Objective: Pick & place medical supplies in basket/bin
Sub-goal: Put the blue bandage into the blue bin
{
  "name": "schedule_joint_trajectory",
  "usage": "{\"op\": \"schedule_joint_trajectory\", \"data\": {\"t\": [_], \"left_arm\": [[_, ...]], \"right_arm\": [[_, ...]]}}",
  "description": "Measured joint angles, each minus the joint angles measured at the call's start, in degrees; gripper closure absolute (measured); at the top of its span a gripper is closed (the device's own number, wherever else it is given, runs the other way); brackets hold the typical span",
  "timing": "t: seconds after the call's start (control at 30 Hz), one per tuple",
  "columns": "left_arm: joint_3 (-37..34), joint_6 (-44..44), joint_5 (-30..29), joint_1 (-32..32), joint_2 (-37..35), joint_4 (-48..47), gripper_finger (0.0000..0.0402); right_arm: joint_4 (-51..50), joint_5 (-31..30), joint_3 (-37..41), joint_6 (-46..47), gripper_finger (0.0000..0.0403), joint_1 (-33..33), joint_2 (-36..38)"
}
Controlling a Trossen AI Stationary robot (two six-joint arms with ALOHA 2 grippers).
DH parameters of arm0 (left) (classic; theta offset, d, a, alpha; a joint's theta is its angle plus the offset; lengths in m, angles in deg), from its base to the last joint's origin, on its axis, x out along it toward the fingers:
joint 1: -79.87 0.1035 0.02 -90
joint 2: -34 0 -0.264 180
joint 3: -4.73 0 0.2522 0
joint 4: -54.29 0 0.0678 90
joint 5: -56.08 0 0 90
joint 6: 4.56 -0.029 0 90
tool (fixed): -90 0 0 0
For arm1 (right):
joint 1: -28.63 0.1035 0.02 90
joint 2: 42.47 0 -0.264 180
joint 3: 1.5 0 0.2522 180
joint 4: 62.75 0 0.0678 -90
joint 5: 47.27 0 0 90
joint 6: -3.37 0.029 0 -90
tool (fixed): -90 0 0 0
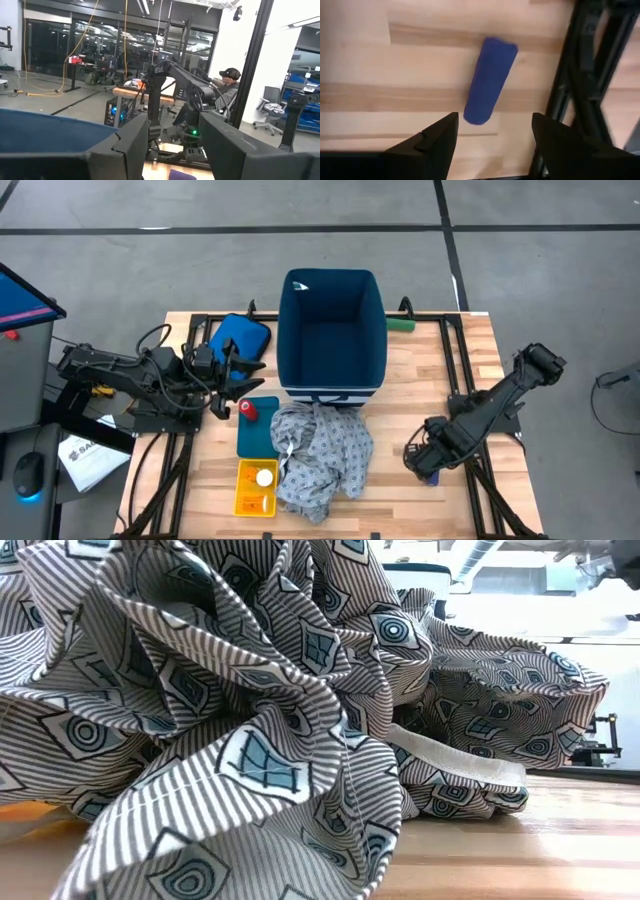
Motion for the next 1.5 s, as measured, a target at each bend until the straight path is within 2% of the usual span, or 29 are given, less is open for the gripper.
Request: {"op": "schedule_joint_trajectory", "data": {"t": [0.17, 0.47, 0.73, 1.2, 1.37, 1.5], "left_arm": [[0.0, 0.0, 0.0, 0.0, 0.0, 0.0, 0.0236], [0.0, 0.0, 0.0, 0.0, 0.0, 0.0, 0.0237], [0.0, 0.8, 0.0, 0.0, 0.0, 0.0, 0.0245], [0.0, 1.5, -0.4, 0.0, 0.0, 0.0, 0.0253], [0.0, 1.5, -0.5, 0.0, 0.0, 0.0, 0.0254], [0.0, 2.4, -0.5, 0.0, 0.0, 0.0, 0.0254]], "right_arm": [[8.6, 1.6, 5.3, 3.7, 0.0153, 2.3, 0.0], [10.4, 1.1, 12.1, 5.0, 0.0154, -0.1, -0.1], [22.8, 1.2, 19.0, 5.3, 0.0154, -2.8, 0.0], [19.5, 1.7, 19.6, 5.4, 0.0154, 0.2, -1.4], [21.5, 2.8, 19.5, 5.9, 0.0154, 2.1, -2.0], [21.6, 2.8, 17.0, 6.2, 0.0154, 4.3, -1.7]]}}
